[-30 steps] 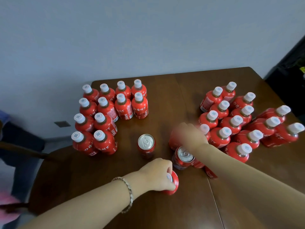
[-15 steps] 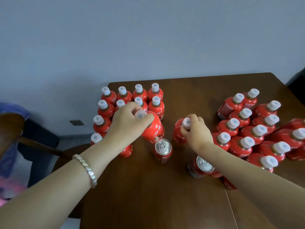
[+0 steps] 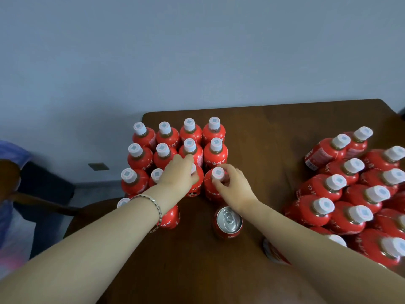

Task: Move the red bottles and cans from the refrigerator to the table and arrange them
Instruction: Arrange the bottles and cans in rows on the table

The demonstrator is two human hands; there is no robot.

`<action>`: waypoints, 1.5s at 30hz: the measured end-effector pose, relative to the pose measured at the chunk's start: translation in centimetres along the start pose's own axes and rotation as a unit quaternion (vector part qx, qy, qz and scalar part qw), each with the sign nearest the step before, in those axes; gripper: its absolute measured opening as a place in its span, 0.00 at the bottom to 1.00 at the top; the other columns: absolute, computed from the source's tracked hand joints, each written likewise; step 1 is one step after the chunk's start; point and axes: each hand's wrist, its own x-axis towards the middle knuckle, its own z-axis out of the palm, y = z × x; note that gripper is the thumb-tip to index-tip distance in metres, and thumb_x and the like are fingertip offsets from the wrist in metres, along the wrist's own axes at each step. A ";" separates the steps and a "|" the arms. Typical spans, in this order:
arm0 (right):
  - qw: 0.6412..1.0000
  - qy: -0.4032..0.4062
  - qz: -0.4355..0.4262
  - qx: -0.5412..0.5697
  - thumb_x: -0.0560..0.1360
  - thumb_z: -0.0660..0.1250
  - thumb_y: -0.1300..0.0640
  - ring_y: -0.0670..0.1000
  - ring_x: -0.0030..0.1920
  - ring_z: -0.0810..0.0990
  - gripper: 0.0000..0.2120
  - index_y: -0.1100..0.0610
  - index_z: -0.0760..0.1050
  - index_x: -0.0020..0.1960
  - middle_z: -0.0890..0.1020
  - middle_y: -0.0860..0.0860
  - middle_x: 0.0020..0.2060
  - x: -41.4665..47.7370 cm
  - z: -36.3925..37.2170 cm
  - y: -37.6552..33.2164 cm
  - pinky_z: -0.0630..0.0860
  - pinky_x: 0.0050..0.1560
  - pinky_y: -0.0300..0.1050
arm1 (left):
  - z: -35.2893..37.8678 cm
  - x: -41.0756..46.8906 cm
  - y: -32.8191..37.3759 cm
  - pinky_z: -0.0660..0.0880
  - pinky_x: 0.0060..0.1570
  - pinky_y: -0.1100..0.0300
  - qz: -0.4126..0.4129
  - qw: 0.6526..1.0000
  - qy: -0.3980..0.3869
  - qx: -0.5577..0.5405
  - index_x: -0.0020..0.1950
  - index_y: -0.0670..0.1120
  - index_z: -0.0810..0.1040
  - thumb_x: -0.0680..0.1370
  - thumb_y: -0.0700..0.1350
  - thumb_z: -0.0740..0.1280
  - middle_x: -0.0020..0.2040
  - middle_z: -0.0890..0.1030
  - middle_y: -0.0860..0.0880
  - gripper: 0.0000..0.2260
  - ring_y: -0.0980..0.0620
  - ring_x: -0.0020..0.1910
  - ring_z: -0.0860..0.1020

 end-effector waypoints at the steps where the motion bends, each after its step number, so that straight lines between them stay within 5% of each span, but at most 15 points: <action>1: 1.000 0.008 0.003 0.007 0.76 0.65 0.55 0.44 0.49 0.73 0.22 0.51 0.65 0.68 0.70 0.52 0.60 0.0 0.1 0.3 0.68 0.52 0.35 | 0.2 -0.1 -0.4 0.68 0.42 0.54 0.033 0.998 0.010 0.043 0.56 0.40 0.72 0.77 0.42 0.63 0.52 0.73 0.40 0.10 0.41 0.50 0.73; 4: 0.998 -0.017 0.066 -0.003 0.72 0.69 0.55 0.51 0.55 0.75 0.32 0.48 0.59 0.71 0.66 0.54 0.63 0.1 0.0 0.7 0.69 0.53 0.38 | 1.1 -0.7 -1.2 0.68 0.27 0.55 0.149 0.975 0.053 0.158 0.44 0.41 0.77 0.60 0.40 0.78 0.40 0.76 0.42 0.17 0.43 0.36 0.76; 6: 0.994 -0.047 0.102 -0.009 0.69 0.73 0.54 0.55 0.61 0.74 0.38 0.49 0.56 0.73 0.69 0.56 0.64 0.4 0.4 0.8 0.70 0.57 0.42 | 1.7 -1.1 -1.6 0.68 0.22 0.58 0.151 0.971 0.054 0.174 0.40 0.42 0.79 0.47 0.39 0.82 0.37 0.76 0.42 0.24 0.44 0.28 0.75; 9: 0.993 -0.028 0.104 0.040 0.71 0.71 0.56 0.53 0.62 0.75 0.35 0.52 0.58 0.73 0.74 0.54 0.64 1.0 1.1 0.6 0.69 0.55 0.38 | 2.6 -1.2 -1.8 0.65 0.23 0.59 0.128 0.976 0.054 0.169 0.42 0.43 0.78 0.43 0.33 0.80 0.39 0.75 0.43 0.28 0.45 0.29 0.74; 14: 0.993 0.017 0.102 0.062 0.73 0.69 0.58 0.54 0.63 0.75 0.33 0.54 0.58 0.74 0.75 0.54 0.64 2.2 1.7 0.0 0.69 0.55 0.38 | 3.4 -1.0 -2.2 0.62 0.26 0.59 0.111 0.981 0.072 0.141 0.43 0.44 0.76 0.50 0.31 0.79 0.42 0.74 0.44 0.25 0.44 0.31 0.73; 18: 0.994 -0.028 0.105 0.009 0.74 0.66 0.60 0.56 0.62 0.75 0.32 0.54 0.56 0.74 0.75 0.54 0.63 2.1 1.2 0.8 0.69 0.55 0.40 | 3.3 -1.0 -2.0 0.66 0.34 0.53 0.095 0.989 0.076 0.085 0.53 0.43 0.76 0.66 0.30 0.72 0.51 0.73 0.42 0.18 0.40 0.43 0.73; 22: 0.991 -0.080 0.089 -0.053 0.74 0.66 0.61 0.52 0.61 0.76 0.25 0.57 0.65 0.69 0.78 0.53 0.60 0.9 -1.3 1.5 0.71 0.58 0.40 | 3.0 -1.2 -1.4 0.67 0.41 0.53 0.061 0.992 0.070 0.086 0.59 0.43 0.73 0.71 0.31 0.68 0.58 0.70 0.43 0.19 0.41 0.50 0.71; 24: 0.993 -0.073 0.056 -0.073 0.75 0.64 0.60 0.48 0.55 0.77 0.17 0.55 0.72 0.64 0.80 0.51 0.55 -0.7 -2.9 1.4 0.72 0.52 0.36 | 2.7 -1.4 -0.7 0.66 0.43 0.54 0.046 0.993 0.053 0.097 0.61 0.44 0.70 0.72 0.32 0.65 0.61 0.67 0.43 0.19 0.42 0.53 0.71; 27: 0.995 -0.015 -0.008 -0.096 0.76 0.63 0.61 0.44 0.47 0.76 0.12 0.53 0.76 0.58 0.80 0.48 0.49 -3.8 -5.8 1.8 0.70 0.48 0.33 | 2.3 -2.4 1.5 0.66 0.59 0.49 0.015 0.992 0.044 0.115 0.66 0.45 0.68 0.72 0.34 0.64 0.68 0.62 0.39 0.22 0.38 0.62 0.69; 30: 0.983 0.054 -0.037 -0.169 0.74 0.62 0.63 0.47 0.49 0.77 0.14 0.54 0.77 0.57 0.78 0.48 0.47 -6.9 -9.7 3.3 0.71 0.51 0.37 | 2.4 -4.7 4.4 0.66 0.63 0.39 0.100 0.981 0.135 0.097 0.63 0.42 0.74 0.67 0.35 0.72 0.65 0.69 0.35 0.25 0.33 0.64 0.69; 32: 0.968 0.017 -0.028 -0.249 0.72 0.64 0.59 0.50 0.56 0.75 0.17 0.52 0.74 0.61 0.74 0.48 0.51 -8.9 -11.7 5.0 0.72 0.55 0.41 | 2.5 -6.6 6.3 0.69 0.60 0.41 0.192 0.966 0.166 0.057 0.60 0.43 0.77 0.66 0.39 0.75 0.62 0.73 0.38 0.23 0.35 0.61 0.73; 36: 0.888 -0.150 -0.049 -0.433 0.68 0.70 0.43 0.52 0.67 0.65 0.37 0.48 0.59 0.73 0.68 0.49 0.66 -12.4 -11.3 8.4 0.60 0.68 0.46 | 3.9 -9.1 9.3 0.58 0.71 0.49 0.189 0.979 -0.008 0.081 0.74 0.53 0.58 0.75 0.57 0.66 0.76 0.54 0.44 0.31 0.43 0.74 0.57; 38: 0.856 -0.139 -0.071 -0.492 0.70 0.69 0.43 0.53 0.70 0.61 0.42 0.50 0.50 0.76 0.66 0.51 0.68 -12.9 -9.9 9.4 0.52 0.72 0.47 | 4.9 -9.0 9.3 0.55 0.72 0.47 0.132 0.975 -0.087 0.154 0.76 0.55 0.51 0.75 0.59 0.65 0.77 0.48 0.44 0.35 0.42 0.76 0.52; 41: 0.872 -0.061 -0.062 -0.481 0.73 0.66 0.43 0.53 0.68 0.65 0.43 0.54 0.45 0.77 0.69 0.52 0.65 -12.4 -8.4 9.6 0.48 0.74 0.45 | 5.6 -9.1 8.1 0.63 0.67 0.49 0.109 0.971 -0.106 0.182 0.75 0.53 0.56 0.76 0.54 0.65 0.72 0.60 0.43 0.30 0.42 0.68 0.66; 45: 0.917 -0.031 -0.013 -0.397 0.69 0.70 0.44 0.55 0.63 0.70 0.37 0.51 0.59 0.73 0.69 0.52 0.62 -11.6 -6.7 9.1 0.61 0.67 0.43 | 5.4 -9.8 6.1 0.67 0.63 0.52 0.095 0.983 -0.084 0.132 0.72 0.52 0.61 0.76 0.52 0.66 0.66 0.66 0.46 0.27 0.44 0.60 0.71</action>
